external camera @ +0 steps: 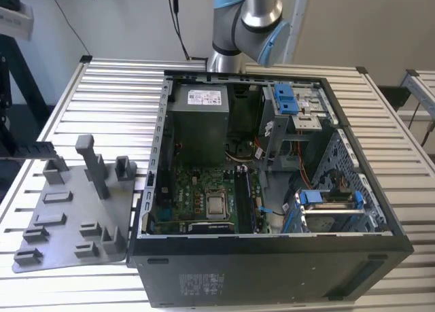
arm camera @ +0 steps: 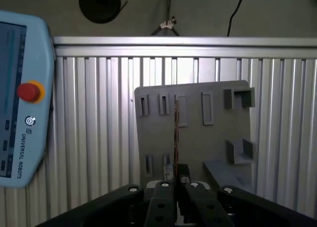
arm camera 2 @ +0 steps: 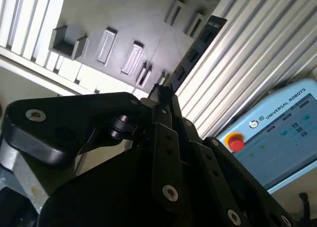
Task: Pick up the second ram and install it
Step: 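Pick up the second ram and move it above second insertion slot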
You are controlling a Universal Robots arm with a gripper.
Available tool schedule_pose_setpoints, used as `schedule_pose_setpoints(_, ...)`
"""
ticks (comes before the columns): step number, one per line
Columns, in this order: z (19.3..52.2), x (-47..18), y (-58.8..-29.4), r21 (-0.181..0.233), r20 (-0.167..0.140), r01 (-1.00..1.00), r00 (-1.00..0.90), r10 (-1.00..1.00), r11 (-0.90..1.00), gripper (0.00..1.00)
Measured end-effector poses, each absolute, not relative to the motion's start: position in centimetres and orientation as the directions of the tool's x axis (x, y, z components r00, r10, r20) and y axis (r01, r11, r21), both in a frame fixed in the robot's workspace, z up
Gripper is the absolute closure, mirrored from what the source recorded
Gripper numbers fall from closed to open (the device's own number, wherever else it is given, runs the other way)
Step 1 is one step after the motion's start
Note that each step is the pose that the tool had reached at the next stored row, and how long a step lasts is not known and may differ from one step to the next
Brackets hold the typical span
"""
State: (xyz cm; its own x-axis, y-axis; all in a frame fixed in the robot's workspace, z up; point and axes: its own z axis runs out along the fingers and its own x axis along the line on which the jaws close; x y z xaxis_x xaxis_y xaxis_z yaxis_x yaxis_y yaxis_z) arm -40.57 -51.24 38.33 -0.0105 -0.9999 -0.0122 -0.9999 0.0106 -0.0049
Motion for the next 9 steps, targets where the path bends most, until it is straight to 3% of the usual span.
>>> schedule_pose_setpoints(9,41.1,-40.6,-51.2,-0.005,-0.013,-1.0,-0.011,-1.0,0.011,0.86)
